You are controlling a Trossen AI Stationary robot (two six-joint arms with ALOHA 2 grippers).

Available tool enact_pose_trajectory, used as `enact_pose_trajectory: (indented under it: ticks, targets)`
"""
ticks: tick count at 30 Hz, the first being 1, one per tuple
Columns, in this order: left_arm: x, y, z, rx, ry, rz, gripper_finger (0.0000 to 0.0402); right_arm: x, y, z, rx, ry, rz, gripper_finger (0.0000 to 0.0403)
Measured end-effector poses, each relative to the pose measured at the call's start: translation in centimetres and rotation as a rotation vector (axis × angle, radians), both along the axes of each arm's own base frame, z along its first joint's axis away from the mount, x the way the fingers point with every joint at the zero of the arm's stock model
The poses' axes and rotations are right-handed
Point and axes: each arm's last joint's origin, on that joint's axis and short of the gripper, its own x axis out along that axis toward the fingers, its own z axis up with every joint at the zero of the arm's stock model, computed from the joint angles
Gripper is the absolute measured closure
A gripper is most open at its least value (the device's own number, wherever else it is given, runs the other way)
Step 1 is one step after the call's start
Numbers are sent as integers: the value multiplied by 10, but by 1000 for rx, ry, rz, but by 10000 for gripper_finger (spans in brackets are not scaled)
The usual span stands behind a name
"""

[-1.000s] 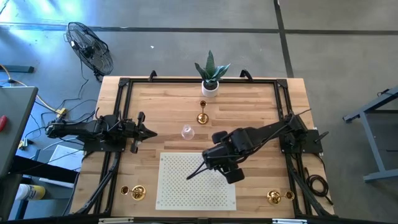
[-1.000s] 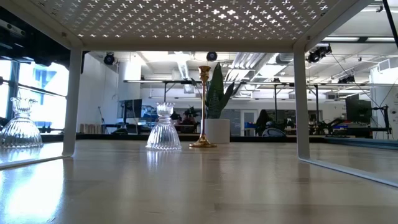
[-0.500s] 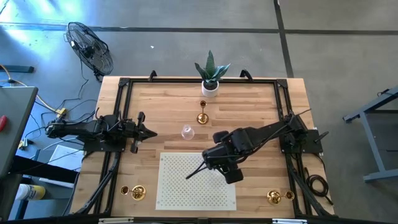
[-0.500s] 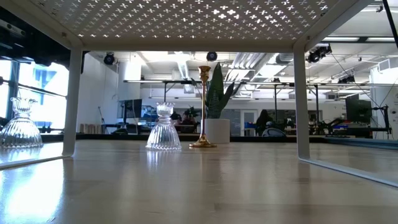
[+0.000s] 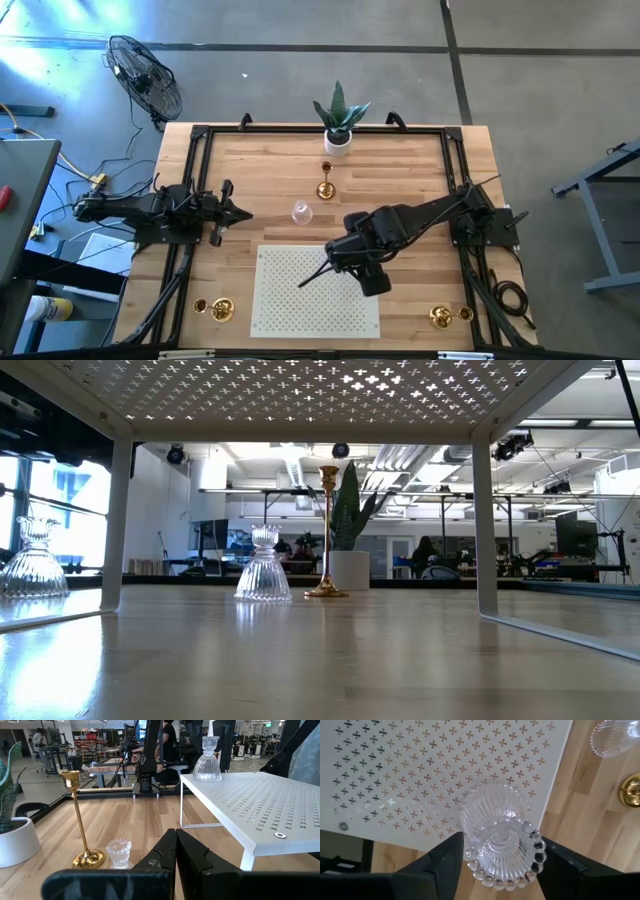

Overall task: Pick & Place candle stick holders
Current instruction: Put the right transparent candle holder on the shelf

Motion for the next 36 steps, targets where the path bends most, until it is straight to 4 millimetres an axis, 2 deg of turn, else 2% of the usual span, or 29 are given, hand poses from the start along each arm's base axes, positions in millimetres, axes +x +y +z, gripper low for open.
enact_pose_trajectory:
  ticks: [7,18,24,36]
  targets:
    - [0,0,0,0,0,0,400,1,0,0,-3,-12,-27,194]
    - [0,0,0,0,0,0,400,1,0,0,-7,-15,-28,166]
    - [0,0,0,0,0,0,400,2,-2,1,-71,-42,-36,152]
    - [0,0,0,0,0,0,400,-14,-3,23,97,-55,-3,146]
